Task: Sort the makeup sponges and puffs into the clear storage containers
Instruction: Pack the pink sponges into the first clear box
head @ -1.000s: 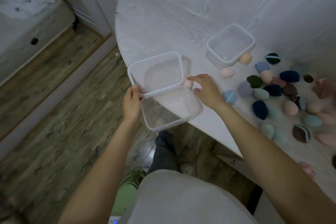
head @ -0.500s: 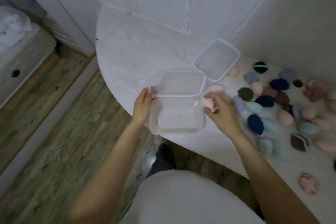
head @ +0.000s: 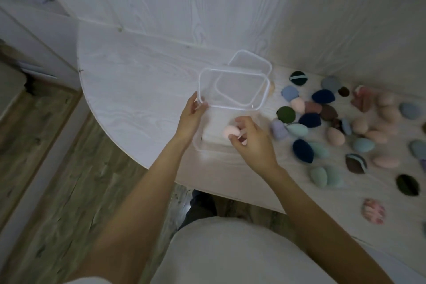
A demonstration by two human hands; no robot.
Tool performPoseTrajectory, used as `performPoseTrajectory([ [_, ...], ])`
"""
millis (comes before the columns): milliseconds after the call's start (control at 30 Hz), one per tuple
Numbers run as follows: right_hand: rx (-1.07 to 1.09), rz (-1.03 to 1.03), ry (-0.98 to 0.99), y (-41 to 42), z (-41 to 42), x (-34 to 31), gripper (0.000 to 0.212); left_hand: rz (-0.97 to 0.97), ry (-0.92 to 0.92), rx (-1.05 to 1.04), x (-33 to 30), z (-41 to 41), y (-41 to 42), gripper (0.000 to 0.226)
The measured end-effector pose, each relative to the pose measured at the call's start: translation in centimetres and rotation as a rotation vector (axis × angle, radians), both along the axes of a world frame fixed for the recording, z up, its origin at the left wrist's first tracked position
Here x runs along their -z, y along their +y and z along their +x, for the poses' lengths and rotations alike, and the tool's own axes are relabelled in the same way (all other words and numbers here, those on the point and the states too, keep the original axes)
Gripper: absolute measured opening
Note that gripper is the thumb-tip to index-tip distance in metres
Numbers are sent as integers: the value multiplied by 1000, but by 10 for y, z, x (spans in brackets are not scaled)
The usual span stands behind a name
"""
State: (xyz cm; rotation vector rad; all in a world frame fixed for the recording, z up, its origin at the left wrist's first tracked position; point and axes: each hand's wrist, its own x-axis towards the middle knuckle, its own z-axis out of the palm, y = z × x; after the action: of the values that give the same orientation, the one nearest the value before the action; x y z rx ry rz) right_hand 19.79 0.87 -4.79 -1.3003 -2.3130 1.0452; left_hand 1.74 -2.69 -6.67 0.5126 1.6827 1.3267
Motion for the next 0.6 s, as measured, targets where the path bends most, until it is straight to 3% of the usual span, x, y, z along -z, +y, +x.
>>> performPoseTrajectory([
  [67, -38, 27, -67, -2, -9, 4, 26, -43, 19, 68, 0, 2, -11, 69],
  [133, -90, 56, -121, -3, -15, 9, 22, -99, 25, 64, -2, 3, -28, 75],
  [333, -163, 28, -124, -6, -25, 17, 23, -199, -8, 99, -2, 4, -69, 37],
  [500, -278, 52, -234, -7, -50, 21, 30, -105, 25, 67, 0, 7, -64, 35],
  [600, -217, 83, -292, -5, -56, 23, 26, -91, 104, 69, 4, 7, -60, 34],
])
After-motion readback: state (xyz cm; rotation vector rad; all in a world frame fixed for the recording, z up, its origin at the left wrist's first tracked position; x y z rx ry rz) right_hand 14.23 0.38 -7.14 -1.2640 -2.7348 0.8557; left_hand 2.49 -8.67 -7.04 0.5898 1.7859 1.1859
